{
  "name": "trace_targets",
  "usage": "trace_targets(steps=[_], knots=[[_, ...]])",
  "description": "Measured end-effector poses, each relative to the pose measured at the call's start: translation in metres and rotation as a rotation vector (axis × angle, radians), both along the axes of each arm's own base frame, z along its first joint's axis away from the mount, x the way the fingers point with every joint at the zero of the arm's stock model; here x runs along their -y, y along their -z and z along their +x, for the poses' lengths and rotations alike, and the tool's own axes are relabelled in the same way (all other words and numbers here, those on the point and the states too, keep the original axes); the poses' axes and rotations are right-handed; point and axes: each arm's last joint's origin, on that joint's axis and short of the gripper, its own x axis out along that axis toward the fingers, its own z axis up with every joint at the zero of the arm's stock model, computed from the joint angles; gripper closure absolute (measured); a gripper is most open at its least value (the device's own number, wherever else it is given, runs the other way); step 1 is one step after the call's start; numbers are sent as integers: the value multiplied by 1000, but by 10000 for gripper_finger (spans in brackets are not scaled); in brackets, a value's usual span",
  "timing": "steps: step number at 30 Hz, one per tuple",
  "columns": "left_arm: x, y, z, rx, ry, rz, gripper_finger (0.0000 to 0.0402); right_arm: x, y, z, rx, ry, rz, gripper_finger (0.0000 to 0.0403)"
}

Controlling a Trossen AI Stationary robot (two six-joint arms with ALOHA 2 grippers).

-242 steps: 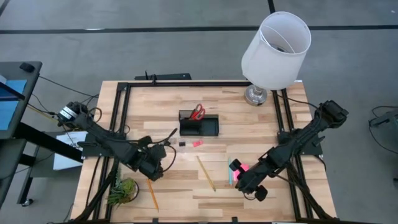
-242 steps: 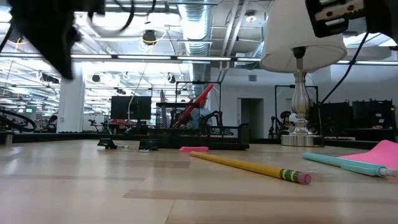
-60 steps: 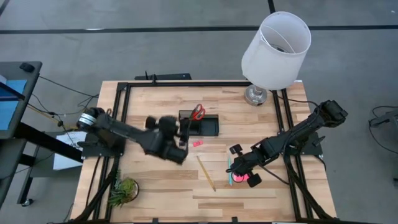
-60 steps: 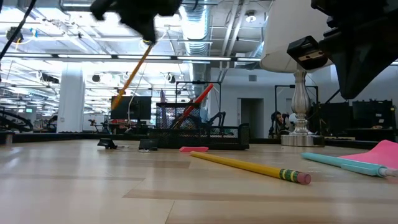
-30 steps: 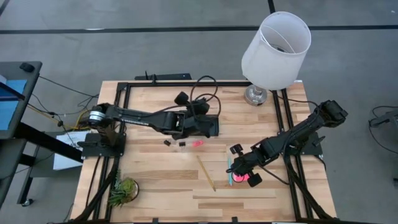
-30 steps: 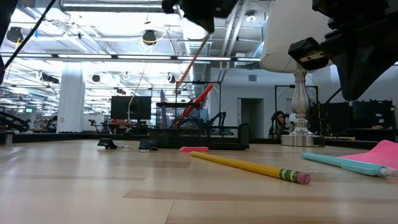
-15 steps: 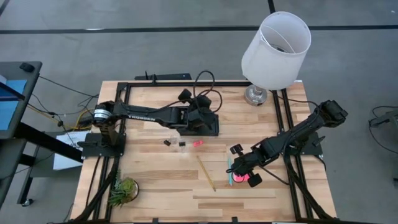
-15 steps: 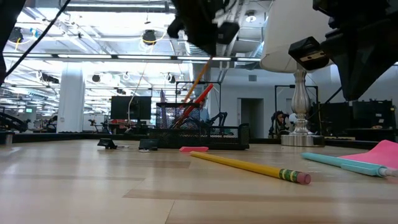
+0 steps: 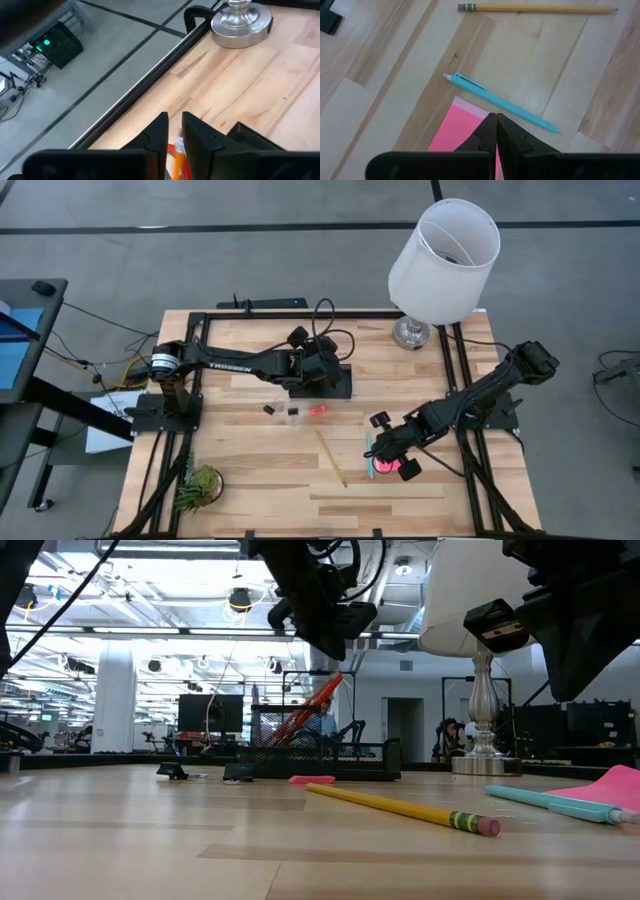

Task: Pick and place office supplies into organizer
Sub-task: Put the yellow pencil into the top left compartment of the black desk organizer, then put the blue pen into the top left compartment of the black desk organizer

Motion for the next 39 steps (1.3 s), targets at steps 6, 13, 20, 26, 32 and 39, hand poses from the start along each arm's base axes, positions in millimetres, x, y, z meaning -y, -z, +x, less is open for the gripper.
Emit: trace_targets(steps=[6,13,20,26,32,39], knots=[[6,-15,-1,3,-76,99,341,0,0,-1,1,-38,-19,401],[34,-82,-21,15,-48,166,340,8,-7,-4,0,-29,-22,401],[53,-149,-96,-9,-35,149,340,34,-41,-29,21,25,-12,401],[59,-162,-187,78,-121,35,340,59,-91,-65,322,75,117,401],[82,-75,-217,180,-114,-53,340,67,-47,-89,680,33,230,401],[115,25,-202,365,113,-171,340,71,9,-107,624,99,304,401]])
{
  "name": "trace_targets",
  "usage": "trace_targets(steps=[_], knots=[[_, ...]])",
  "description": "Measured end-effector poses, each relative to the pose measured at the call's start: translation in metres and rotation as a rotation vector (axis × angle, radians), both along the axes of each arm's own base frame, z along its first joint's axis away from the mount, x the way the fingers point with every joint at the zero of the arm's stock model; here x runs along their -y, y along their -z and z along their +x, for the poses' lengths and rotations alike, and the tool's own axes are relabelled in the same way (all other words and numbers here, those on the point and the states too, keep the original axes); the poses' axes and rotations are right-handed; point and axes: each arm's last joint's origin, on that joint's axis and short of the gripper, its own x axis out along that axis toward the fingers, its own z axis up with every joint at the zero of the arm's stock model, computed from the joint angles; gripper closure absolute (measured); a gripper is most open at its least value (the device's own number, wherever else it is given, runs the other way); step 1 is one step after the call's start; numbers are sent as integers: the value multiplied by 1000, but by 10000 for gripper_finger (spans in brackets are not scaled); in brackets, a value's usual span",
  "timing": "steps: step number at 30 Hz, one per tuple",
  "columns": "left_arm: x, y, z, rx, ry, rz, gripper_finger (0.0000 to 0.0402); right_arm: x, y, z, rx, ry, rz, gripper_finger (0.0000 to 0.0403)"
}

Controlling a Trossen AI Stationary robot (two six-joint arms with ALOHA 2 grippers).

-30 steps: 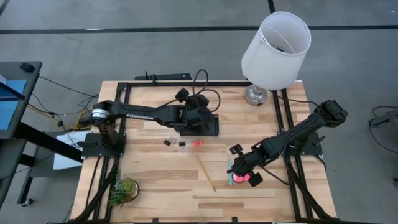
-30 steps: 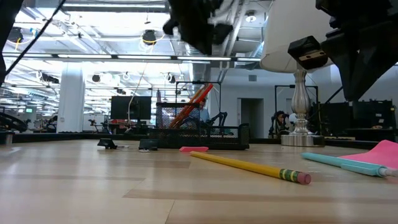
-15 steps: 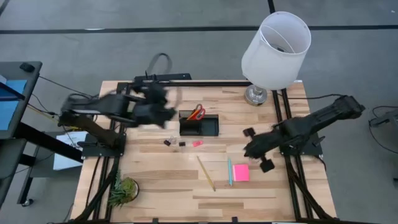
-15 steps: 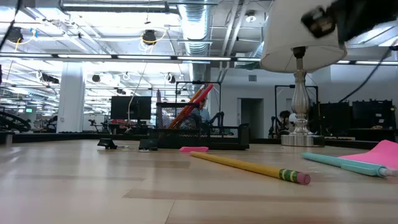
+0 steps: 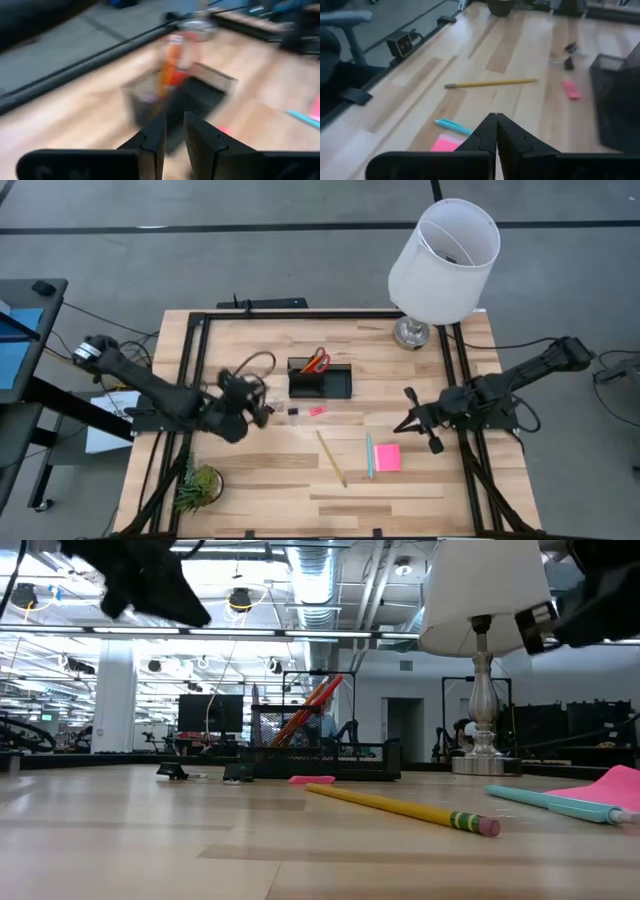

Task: Pick and place office supplies into organizer
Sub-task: Put the blue pen into the top left compartment of the black desk organizer

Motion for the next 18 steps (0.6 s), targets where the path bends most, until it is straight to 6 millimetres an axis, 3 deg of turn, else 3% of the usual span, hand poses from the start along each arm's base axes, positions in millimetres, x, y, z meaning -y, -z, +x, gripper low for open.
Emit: trace_targets(steps=[5,12,18], knots=[[15,29,9,130,203,19,340,-6,5,0,-36,-9,49,401],[20,38,18,178,320,-25,340,-12,9,14,-11,-14,40,396],[20,40,19,167,322,-24,340,-21,25,33,-23,-22,22,344]])
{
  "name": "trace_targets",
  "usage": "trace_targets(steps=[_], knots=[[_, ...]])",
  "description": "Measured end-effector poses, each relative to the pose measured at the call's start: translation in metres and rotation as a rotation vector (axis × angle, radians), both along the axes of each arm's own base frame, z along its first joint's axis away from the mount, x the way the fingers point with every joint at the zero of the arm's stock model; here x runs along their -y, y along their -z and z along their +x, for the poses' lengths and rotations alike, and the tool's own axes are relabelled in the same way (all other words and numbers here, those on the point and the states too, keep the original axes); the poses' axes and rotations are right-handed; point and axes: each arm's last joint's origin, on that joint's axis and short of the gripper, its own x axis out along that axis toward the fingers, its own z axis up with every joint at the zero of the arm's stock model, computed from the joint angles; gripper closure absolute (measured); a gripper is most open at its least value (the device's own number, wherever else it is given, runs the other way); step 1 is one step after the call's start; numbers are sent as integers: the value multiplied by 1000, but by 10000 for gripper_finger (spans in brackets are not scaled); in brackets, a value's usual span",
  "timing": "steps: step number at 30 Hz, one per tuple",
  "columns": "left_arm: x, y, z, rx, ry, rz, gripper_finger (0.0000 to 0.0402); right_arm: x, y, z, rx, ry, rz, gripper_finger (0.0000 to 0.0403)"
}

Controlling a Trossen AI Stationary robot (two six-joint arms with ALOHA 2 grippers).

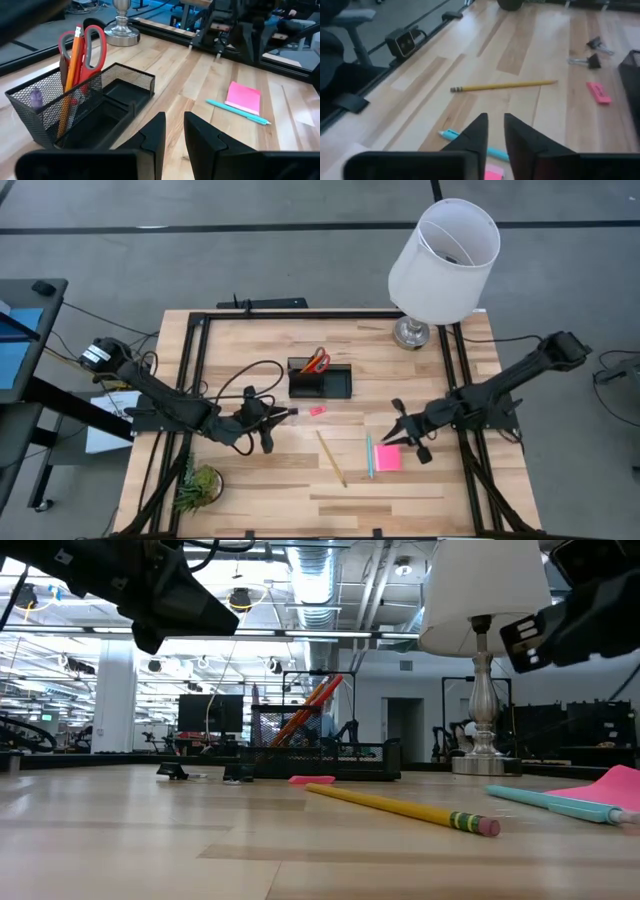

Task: Pick and place office supplies into organizer
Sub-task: Put the blue pen into the top left compartment of the black desk organizer

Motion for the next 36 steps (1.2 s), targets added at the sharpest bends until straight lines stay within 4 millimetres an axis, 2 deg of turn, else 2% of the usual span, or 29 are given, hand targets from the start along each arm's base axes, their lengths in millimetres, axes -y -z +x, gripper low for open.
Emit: trace_targets(steps=[3,7,11,15,19,25,30,36], knots=[[0,0,0,2,1,2,340,-7,9,9,26,-45,-62,317],[0,0,0,-6,1,5,340,-21,19,14,136,-199,-240,294],[0,1,0,-12,5,19,340,-36,27,18,234,-340,-399,286],[0,1,0,-19,6,26,340,-50,27,28,281,-448,-493,285],[0,1,0,-20,6,27,340,-65,17,46,216,-525,-487,285],[-1,2,0,-24,5,29,340,-80,3,70,-124,-632,-614,285],[-1,2,0,-29,5,32,340,-94,8,89,-230,-757,-732,285],[-1,3,-1,-41,20,24,340,-107,22,104,-277,-796,-760,285]])
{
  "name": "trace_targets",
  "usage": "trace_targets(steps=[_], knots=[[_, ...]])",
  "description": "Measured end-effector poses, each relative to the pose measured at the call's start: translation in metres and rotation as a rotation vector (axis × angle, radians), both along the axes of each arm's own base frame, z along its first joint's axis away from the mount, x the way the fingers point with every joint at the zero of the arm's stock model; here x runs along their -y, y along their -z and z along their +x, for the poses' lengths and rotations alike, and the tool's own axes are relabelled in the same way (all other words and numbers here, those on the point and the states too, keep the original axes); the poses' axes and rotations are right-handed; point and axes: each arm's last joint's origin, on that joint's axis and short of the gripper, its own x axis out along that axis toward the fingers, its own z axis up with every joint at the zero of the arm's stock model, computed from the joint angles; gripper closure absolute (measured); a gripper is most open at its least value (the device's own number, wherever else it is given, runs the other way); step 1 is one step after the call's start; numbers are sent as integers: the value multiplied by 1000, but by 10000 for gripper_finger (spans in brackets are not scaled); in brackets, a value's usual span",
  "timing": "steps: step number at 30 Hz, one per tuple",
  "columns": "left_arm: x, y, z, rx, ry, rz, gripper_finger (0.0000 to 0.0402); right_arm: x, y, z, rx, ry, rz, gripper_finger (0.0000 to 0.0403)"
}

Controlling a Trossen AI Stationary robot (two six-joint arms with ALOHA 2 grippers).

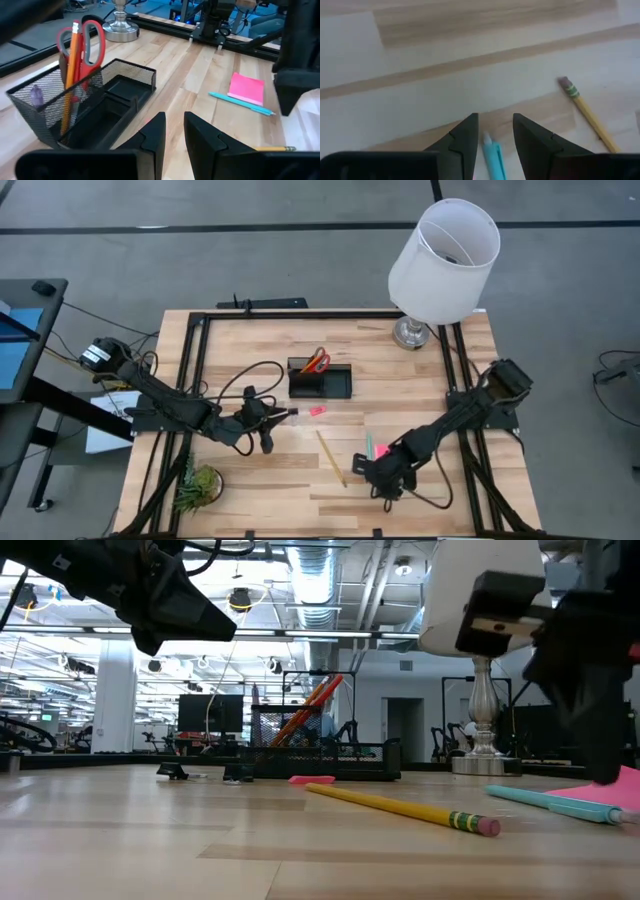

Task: Pick and place office supplies into organizer
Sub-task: Put the blue pen into the top left compartment of the black desk organizer

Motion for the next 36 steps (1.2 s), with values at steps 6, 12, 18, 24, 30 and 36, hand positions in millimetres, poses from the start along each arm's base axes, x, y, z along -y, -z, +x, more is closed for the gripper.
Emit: trace_targets(steps=[6,12,18,24,30,36], knots=[[0,1,0,-9,14,-4,340,-2,4,1,-20,-53,-102,285],[0,2,-1,-20,11,3,340,0,5,-1,-43,-65,-118,285],[0,2,-1,-19,7,4,340,1,5,0,-37,-79,-120,285],[0,2,-1,-19,7,4,340,1,4,3,-38,-90,-63,299],[0,2,-1,-20,6,5,340,8,10,9,-69,-72,-47,311],[0,2,-1,-25,6,8,340,9,18,11,-71,-158,-86,312]])
